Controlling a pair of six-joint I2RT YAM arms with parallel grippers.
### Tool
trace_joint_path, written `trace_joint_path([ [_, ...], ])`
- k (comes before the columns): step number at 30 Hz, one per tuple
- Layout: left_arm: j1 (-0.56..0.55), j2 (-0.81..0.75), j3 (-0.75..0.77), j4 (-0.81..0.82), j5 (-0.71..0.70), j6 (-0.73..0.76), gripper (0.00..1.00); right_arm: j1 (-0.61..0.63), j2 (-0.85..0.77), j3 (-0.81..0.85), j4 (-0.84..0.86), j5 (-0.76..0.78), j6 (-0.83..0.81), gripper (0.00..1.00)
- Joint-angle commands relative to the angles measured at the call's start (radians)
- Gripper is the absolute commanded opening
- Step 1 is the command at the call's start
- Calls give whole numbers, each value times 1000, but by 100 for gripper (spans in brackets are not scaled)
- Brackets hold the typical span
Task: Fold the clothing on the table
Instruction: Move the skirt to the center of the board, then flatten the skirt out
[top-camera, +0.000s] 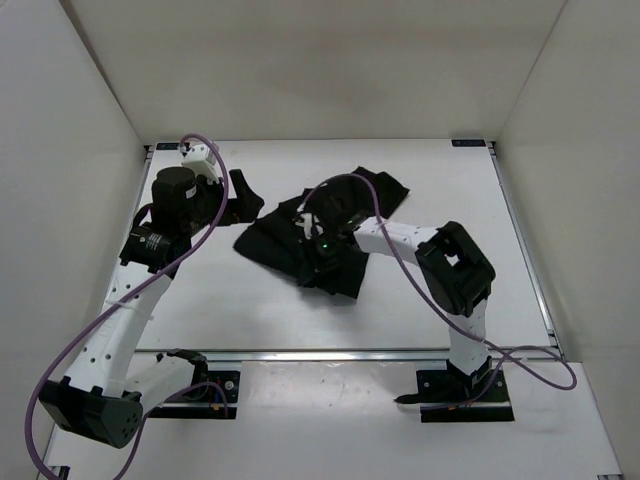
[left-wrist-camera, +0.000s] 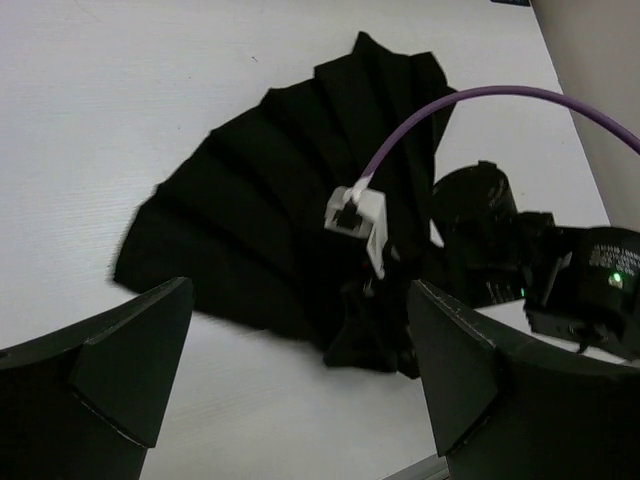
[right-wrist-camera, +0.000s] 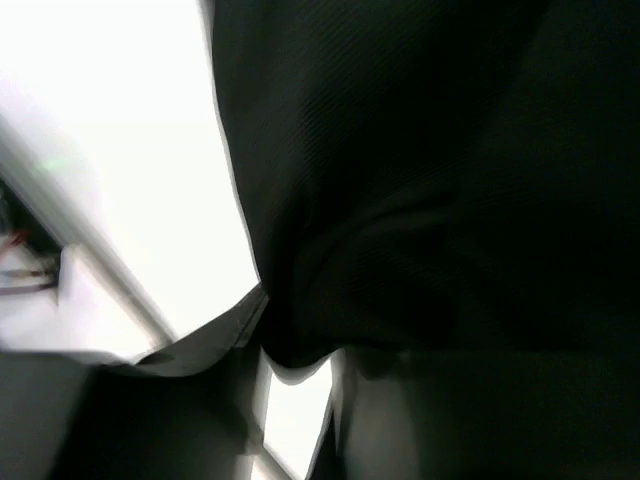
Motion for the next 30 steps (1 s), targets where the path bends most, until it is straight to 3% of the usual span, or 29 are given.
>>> trace_joint_path([
  [1,-8,-22,1,5,-7,12,99,58,-62,117,106,-93,44,44],
  [2,-6,-21,1,-1,-12,18,99,41,-90,108,118,-112,59,49],
  [4,-12,-27,-2,-1,-21,21,99,-28,-159,27,231,-170,116,78],
  [6,-8,-33,-15,-1,-24,18,99,-98,-284,-70,348,-234,183,96],
  [7,-11,-39,-31,5,-24,18,98,-144,-320,-141,405,-250,220,99],
  [9,-8,-42,-47,11,-13,12,99,-203,-463,-258,463,-216,230,99],
  [12,-20,-56,-108,19,-16,-13,99,-284,-590,-364,418,-74,164,99],
  [18,-20,-84,-382,120,-33,-143,99,-471,-607,-478,298,-55,130,98],
  [22,-81,-47,-502,191,-33,-212,99,-449,-578,-507,293,0,122,98],
  [30,-83,10,-663,404,-24,-367,99,-369,-484,-481,324,-7,130,91],
])
